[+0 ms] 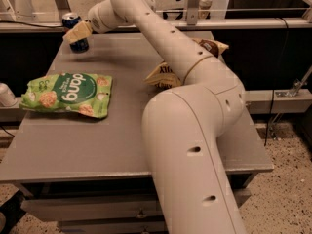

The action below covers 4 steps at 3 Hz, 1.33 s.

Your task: Move pepsi can near brown chip bag

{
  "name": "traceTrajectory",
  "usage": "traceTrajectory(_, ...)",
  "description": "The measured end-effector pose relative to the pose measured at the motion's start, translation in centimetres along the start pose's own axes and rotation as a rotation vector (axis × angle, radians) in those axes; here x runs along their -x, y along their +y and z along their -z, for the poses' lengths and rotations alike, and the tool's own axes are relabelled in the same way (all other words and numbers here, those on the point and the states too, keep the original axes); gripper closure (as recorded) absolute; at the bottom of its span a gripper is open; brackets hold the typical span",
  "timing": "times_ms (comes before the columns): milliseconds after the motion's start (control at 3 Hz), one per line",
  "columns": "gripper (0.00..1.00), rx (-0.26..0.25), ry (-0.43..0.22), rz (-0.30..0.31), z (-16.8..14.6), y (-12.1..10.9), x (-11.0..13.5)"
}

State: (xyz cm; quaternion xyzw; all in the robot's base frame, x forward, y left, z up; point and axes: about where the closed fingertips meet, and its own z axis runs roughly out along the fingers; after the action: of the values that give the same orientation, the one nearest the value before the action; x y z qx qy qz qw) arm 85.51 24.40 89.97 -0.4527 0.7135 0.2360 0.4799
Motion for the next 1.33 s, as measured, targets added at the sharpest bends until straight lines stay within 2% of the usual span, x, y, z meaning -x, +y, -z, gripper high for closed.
traceTrajectory(333,0.18,-0.004,-0.010,-0.023,-1.1,-0.9,-0.1)
traceTrajectory(1000,0.64,-0.020,-0.015,-0.042,-1.2,-2.1,-0.1)
traceTrajectory(1333,0.87,-0.030,-0.033,-0.040,-0.1,-2.6,0.4)
